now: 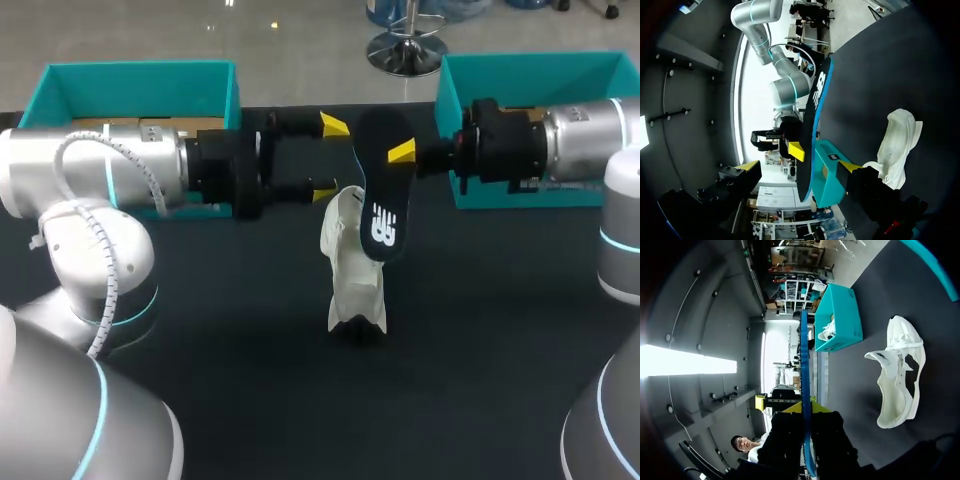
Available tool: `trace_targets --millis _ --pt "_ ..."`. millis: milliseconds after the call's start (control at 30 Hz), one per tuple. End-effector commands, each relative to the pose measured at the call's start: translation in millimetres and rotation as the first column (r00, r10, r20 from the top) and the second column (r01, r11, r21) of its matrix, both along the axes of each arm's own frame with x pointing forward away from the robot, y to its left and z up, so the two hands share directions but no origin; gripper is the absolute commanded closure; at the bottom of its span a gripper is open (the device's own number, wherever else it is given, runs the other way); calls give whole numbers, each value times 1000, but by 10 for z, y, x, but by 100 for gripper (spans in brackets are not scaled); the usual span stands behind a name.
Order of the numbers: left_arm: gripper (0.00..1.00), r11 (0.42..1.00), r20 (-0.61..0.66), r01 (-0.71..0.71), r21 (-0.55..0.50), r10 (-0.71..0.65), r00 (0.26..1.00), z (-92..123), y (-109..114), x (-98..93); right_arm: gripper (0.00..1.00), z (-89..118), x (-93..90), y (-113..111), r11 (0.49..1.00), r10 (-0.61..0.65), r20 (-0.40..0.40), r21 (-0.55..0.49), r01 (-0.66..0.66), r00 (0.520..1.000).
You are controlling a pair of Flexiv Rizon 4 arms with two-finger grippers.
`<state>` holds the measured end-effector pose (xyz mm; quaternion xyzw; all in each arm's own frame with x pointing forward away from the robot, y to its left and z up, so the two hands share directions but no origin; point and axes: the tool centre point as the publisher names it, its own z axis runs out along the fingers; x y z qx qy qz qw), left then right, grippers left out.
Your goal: Take the shoe out of the shoebox, open the shoe tongue, remove and reinsert the insole, then place the shoe into the shoebox
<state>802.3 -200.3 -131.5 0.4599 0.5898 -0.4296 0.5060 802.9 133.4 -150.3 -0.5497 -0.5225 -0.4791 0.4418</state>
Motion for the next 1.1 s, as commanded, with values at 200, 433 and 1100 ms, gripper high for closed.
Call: trace_targets --millis 200,433,1100 --pt "0 996 38 17 -92 -13 999 -165 -173 8 100 36 21 121 1000 12 -13 -3 -12 1000" --pt "21 992 29 15 -127 -11 1000 -179 -254 17 100 22 -3 186 1000 27 -24 0 -27 999" --pt "57 983 33 9 -181 -4 999 -206 -375 55 100 54 -68 232 999 50 -34 -6 -50 998"
